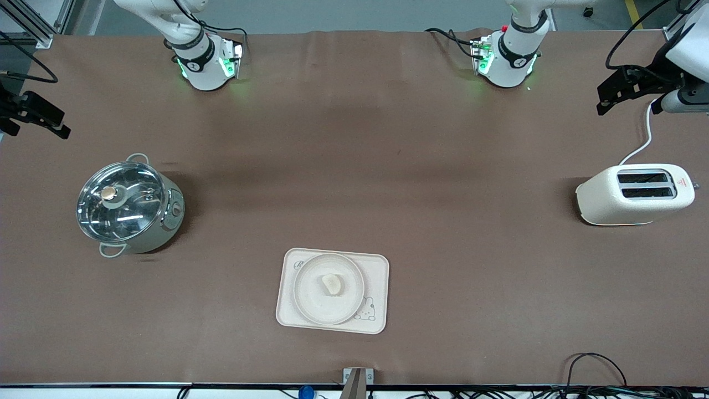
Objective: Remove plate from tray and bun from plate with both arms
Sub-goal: 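Reach the right gripper toward the white plate on the cream tray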
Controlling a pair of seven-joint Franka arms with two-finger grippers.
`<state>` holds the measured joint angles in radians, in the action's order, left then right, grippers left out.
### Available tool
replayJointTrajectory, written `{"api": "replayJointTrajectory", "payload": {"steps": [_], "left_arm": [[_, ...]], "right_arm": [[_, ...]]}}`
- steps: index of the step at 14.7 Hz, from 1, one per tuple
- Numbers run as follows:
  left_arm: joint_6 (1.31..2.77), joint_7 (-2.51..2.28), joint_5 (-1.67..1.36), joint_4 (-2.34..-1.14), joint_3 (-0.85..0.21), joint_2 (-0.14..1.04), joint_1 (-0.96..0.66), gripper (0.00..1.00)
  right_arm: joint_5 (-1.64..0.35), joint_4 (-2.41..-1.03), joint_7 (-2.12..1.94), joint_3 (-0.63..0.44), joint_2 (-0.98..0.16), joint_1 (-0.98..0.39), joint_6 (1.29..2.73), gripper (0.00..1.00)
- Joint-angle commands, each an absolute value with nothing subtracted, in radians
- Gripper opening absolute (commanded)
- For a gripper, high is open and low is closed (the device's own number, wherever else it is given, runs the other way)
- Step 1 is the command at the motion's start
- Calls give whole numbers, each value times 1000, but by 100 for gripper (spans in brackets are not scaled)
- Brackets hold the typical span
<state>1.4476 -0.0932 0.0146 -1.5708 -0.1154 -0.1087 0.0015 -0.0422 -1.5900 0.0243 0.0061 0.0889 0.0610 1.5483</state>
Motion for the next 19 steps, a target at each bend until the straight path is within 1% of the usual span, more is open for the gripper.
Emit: {"api": "replayJointTrajectory", "payload": {"steps": [1,3,5,8,12,17,19], "left_arm": [[1431,-64,29,-1539,-110,-91,0,100],[1434,-66,28,-1539,-110,-78,-2,100],[1436,-66,28,-1540,-110,-78,-2,100],[1436,-66,28,-1540,-112,-71,-3,100],[1442,-66,18,-1540,-114,-61,-2,100],[1454,-66,17,-1545,-114,-48,-3,100],[1454,-64,15,-1545,-114,-48,-2,100]], "right_arm": [[-132,-1552,18,11,54,69,1552,100],[-153,-1560,23,17,35,61,1597,100],[-156,-1557,34,18,-20,20,1617,100],[-204,-1560,105,17,-133,-49,1709,100],[-313,-1560,228,17,-317,-138,1917,100],[-423,-1551,284,17,-558,-302,2265,100],[-431,-1531,293,17,-658,-345,2395,100]]}}
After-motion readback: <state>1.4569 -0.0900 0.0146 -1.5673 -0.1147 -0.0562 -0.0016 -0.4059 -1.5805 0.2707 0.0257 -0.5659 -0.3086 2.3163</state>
